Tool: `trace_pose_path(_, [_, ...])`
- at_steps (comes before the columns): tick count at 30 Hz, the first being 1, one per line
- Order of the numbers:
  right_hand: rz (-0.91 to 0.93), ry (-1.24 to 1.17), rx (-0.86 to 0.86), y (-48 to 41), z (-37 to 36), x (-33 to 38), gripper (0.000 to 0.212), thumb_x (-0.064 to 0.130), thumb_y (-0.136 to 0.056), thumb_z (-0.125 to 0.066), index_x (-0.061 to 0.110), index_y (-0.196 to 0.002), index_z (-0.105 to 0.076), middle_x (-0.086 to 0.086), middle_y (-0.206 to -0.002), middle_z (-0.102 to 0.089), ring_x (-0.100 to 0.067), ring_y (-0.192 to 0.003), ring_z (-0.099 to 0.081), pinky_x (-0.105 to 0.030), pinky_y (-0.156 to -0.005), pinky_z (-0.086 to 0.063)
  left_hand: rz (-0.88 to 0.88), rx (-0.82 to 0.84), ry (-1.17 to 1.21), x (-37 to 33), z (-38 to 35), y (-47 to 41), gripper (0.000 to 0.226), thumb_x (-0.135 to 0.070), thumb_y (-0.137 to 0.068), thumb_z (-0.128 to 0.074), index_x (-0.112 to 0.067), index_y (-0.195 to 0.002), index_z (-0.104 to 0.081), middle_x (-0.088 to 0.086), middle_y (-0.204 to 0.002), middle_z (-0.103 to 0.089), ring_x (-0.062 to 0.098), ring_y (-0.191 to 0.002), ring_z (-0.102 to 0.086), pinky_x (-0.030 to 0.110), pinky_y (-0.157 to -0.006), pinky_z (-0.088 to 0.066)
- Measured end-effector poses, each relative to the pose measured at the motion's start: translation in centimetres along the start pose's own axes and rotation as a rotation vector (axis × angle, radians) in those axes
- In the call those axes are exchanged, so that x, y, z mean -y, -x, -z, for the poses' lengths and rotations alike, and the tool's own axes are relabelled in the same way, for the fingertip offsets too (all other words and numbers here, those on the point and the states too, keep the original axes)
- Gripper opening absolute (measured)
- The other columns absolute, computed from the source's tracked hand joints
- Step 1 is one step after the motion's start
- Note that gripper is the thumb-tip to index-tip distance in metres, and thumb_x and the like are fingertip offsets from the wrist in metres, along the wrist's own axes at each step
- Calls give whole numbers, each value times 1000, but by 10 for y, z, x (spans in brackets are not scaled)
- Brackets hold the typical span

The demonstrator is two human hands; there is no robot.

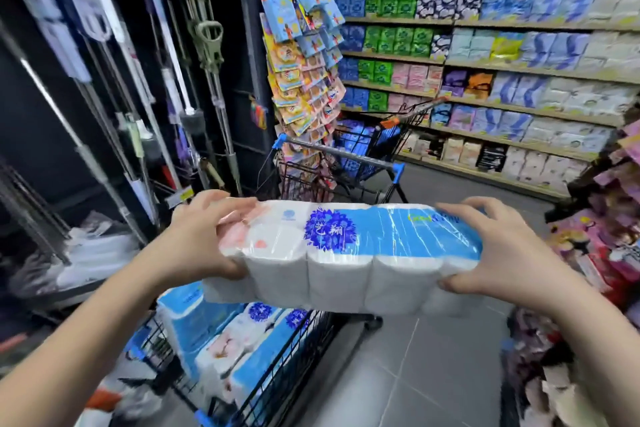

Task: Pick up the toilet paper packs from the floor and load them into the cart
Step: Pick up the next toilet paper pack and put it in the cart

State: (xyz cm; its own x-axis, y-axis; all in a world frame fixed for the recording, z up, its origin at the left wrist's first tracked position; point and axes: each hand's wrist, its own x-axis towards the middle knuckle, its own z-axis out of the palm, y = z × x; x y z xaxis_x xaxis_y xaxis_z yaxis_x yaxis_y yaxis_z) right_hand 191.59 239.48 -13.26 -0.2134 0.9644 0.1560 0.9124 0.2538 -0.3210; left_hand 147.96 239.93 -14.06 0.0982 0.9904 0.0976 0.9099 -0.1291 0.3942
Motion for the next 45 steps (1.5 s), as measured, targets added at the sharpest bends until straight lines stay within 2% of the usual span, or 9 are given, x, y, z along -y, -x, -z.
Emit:
trace_pose_path(2, [40,-13,32,-27,-8,2,109,64,-45,-75,56,-146,-35,12,-140,-34,-15,-136,-31,-36,-115,-34,44,-7,-16,10,1,-6,108,-57,-38,-80,-67,-137,-39,-6,-150,-35,25,-142,-33,47,-120,-30])
trace_pose_path(6, [118,-17,78,-87,-24,11,108,64,-45,-74,54,-146,-36,13,-141,-34,-14,-137,-32,-35,-115,-35,141,-27,6,35,0,-20,107,-52,-42,-81,-63,-140,-40,-10,-150,-32,27,-133,-37,43,-115,-34])
trace_pose_path(13, [227,16,164,-186,-53,27,109,63,-45,-74,51,-147,-38,13,-140,-33,-13,-138,-28,-31,-114,-33,267,-71,61,84,-17,-49,102,-57,-40,-78,-82,-126,-28,-11,-149,-31,26,-133,-39,48,-115,-38])
trace_pose_path(20, [368,6,255,-273,-99,42,112,66,-42,-74,48,-148,-39,11,-140,-35,-18,-136,-37,-40,-115,-38,463,-127,66,104,-28,-52,105,-53,-41,-80,-63,-138,-42,-11,-145,-34,26,-130,-37,41,-113,-32])
trace_pose_path(25, [506,-16,338,-334,-139,48,112,67,-44,-74,48,-149,-37,7,-143,-34,-19,-138,-33,-36,-117,-34,651,-132,30,104,-41,-55,109,-56,-40,-78,-65,-140,-36,-8,-152,-29,31,-136,-34,49,-118,-30])
trace_pose_path(29, [631,-40,367,-381,-173,49,110,64,-46,-74,46,-148,-39,5,-145,-34,-21,-140,-33,-35,-119,-32,762,-150,62,93,-57,-60,104,-49,-48,-83,-66,-138,-33,-8,-150,-25,29,-137,-30,49,-117,-29])
trace_pose_path(33, [726,-13,424,-416,-207,51,112,63,-43,-69,44,-149,-40,3,-145,-34,-25,-140,-33,-37,-119,-32,933,-140,61,86,-86,-61,111,-58,-45,-79,-60,-146,-32,-7,-154,-25,30,-139,-30,56,-116,-34])
trace_pose_path(42, [876,42,521,-453,-275,65,115,70,-44,-54,42,-153,-31,-3,-150,-29,-28,-142,-28,-38,-120,-30,1147,-183,44,89,-144,-54,112,-54,-46,-81,-57,-147,-31,-3,-155,-23,34,-138,-31,53,-117,-32])
trace_pose_path(45, [903,37,528,-454,-298,67,111,70,-47,-58,42,-152,-34,-3,-148,-32,-28,-138,-32,-39,-117,-33,1199,-183,40,98,-164,-51,120,-59,-42,-75,-48,-152,-29,-1,-158,-22,35,-143,-29,54,-118,-31])
